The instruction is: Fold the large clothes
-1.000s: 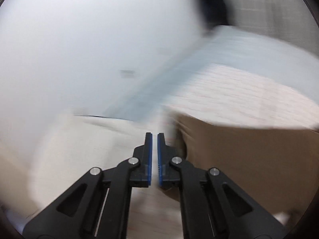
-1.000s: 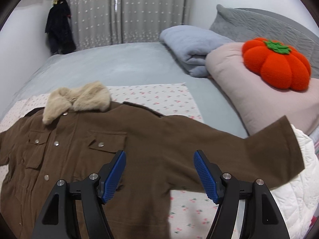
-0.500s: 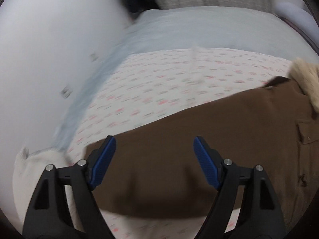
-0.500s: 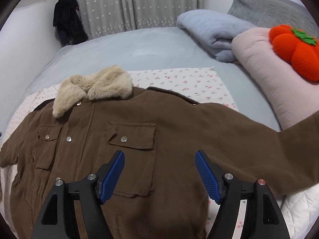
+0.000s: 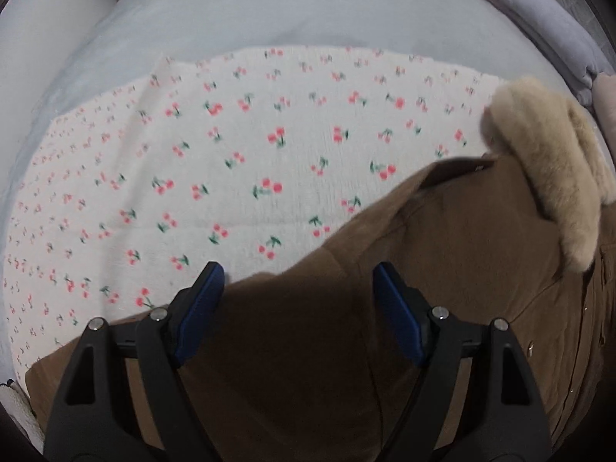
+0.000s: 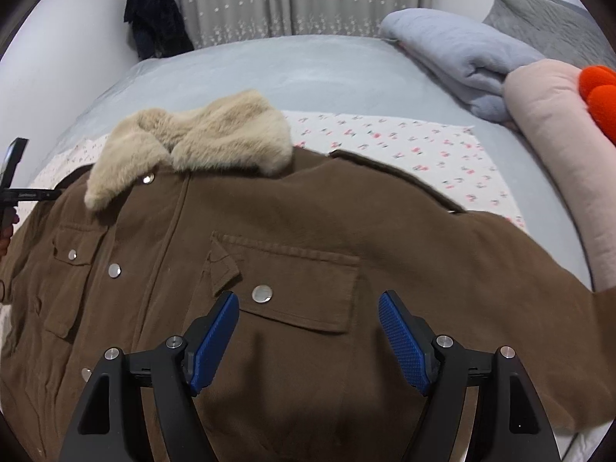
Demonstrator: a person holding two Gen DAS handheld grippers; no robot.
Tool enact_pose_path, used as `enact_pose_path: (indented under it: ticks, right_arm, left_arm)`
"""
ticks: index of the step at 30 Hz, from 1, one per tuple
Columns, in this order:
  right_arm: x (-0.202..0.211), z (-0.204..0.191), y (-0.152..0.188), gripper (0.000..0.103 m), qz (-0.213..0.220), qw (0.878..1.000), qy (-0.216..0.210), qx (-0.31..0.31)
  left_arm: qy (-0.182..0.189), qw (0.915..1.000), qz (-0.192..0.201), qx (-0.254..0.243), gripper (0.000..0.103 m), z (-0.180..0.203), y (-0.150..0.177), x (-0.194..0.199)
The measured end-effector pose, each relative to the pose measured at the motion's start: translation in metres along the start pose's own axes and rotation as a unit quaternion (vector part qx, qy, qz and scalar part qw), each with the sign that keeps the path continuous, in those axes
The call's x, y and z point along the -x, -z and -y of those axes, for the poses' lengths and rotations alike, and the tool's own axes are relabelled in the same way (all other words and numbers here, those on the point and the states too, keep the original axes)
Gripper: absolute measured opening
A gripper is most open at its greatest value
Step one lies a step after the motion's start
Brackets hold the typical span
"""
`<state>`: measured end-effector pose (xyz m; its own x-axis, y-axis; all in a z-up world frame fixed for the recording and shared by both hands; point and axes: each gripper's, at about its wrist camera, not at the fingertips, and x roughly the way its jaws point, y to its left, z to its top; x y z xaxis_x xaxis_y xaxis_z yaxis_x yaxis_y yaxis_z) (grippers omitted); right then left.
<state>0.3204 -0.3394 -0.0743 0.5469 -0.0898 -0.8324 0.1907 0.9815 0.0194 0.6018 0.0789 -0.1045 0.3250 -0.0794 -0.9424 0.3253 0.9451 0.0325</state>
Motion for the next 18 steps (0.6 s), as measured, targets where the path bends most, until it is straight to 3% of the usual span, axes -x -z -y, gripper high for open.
enact_pose_path:
  ticks: [2,4,5,6,8,9,10,11,13,14,15,17,18]
  right_arm:
    - [-0.008,-0.001,0.002,0.077,-0.004,1.0,-0.005,-0.005]
    - [-0.014,0.001,0.005,0.077,-0.008,1.0,-0.011,-0.018]
    - [-0.017,0.001,0.006,0.077,-0.01,1.0,-0.013,-0.022]
    - [-0.019,0.002,0.007,0.077,-0.013,0.999,-0.015,-0.026]
    - [-0.022,0.004,0.009,0.077,-0.014,0.999,-0.013,-0.03]
    - [-0.023,0.005,0.009,0.077,-0.013,0.999,-0.01,-0.033]
    - [-0.024,0.007,0.009,0.077,-0.013,0.999,-0.008,-0.038]
    - [-0.026,0.009,0.008,0.077,-0.012,0.999,-0.005,-0.041]
    - [-0.028,0.011,0.007,0.077,-0.013,0.999,0.0,-0.043]
    - [-0.027,0.012,0.006,0.077,-0.013,0.999,0.002,-0.041]
    - [-0.025,0.013,0.004,0.077,-0.011,0.999,0.006,-0.039]
    - [-0.019,0.019,-0.001,0.077,0.004,0.999,0.015,-0.031]
    - [-0.017,0.023,-0.005,0.077,0.011,0.999,0.02,-0.029]
  left_arm:
    - [0.034,0.9992,-0.002,0.021,0.039,-0.002,0.006,0.002]
    - [0.05,0.997,0.04,0.044,0.017,-0.001,0.015,0.021]
    - [0.059,0.9944,0.073,0.047,0.015,0.001,0.022,0.034]
    - [0.065,0.9904,0.112,0.048,0.015,0.0,0.03,0.049]
    - [0.099,0.9718,0.201,0.075,0.015,-0.012,0.047,0.079]
    - [0.101,0.9643,0.227,0.092,0.015,-0.02,0.053,0.082]
    - [0.087,0.9634,0.229,0.108,0.016,-0.024,0.055,0.073]
    - [0.07,0.9685,0.213,0.108,0.017,-0.022,0.054,0.06]
    - [0.014,0.9855,0.136,0.1,0.026,-0.011,0.045,0.019]
    - [0.001,0.9873,0.123,0.1,0.029,-0.009,0.043,0.014]
    - [-0.017,0.9849,0.138,0.104,0.03,-0.005,0.042,0.022]
    - [-0.052,0.9765,0.178,0.111,0.059,-0.002,0.041,0.046]
    - [-0.058,0.9703,0.205,0.113,0.064,0.001,0.045,0.061]
